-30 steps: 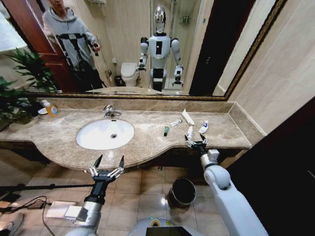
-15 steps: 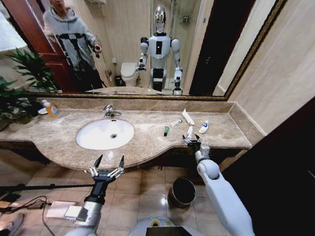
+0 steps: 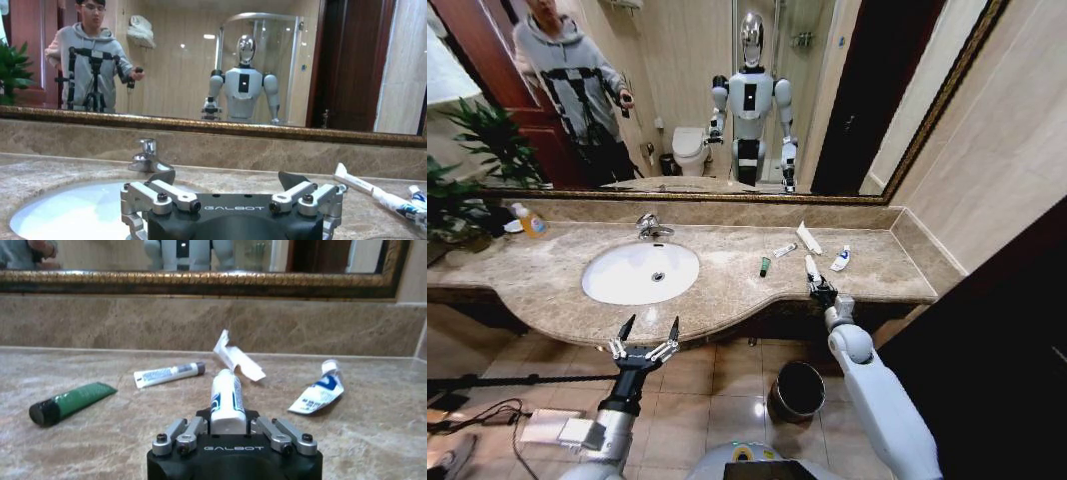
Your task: Pick up the trash from the sink and place it in the trash bin.
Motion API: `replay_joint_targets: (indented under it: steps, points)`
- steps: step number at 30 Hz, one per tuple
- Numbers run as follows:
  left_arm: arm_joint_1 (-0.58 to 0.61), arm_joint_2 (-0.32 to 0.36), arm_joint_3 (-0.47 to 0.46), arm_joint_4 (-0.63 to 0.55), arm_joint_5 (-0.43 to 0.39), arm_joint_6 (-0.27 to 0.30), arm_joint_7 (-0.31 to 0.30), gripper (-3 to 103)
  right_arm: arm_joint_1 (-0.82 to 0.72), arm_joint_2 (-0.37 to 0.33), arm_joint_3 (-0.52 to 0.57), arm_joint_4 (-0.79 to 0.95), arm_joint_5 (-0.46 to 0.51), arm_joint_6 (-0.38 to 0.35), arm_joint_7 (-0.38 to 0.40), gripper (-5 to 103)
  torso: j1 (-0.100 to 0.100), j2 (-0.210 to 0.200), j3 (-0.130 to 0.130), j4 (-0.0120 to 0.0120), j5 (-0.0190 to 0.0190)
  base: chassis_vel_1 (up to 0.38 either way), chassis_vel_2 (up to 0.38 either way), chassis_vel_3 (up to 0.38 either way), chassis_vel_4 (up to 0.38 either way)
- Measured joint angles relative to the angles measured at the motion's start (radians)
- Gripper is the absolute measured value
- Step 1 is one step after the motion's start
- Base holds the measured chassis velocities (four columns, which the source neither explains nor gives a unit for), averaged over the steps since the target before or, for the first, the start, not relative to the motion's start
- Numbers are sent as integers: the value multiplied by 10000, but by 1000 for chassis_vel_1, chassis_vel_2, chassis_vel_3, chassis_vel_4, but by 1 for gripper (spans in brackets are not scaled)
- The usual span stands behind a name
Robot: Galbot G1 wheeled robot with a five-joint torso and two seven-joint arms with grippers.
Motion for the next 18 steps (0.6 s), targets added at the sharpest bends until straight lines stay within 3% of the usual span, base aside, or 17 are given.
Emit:
replay_joint_targets:
  steps: [8,12,18]
  points:
    - [0,0,0,0,0,0,0,100,-439,-359,633,587,511,0,49,27,0,0,0,-1,0,0,0,0,0]
    - [0,1,0,0,0,0,1,100,-1367,-541,1098,1561,912,289,-161,27,0,0,-1,-2,-1,0,0,0,0]
    - [0,1,0,0,0,0,3,100,-2942,-523,1497,2997,615,1518,12,27,-1,1,-1,-1,0,0,0,0,0]
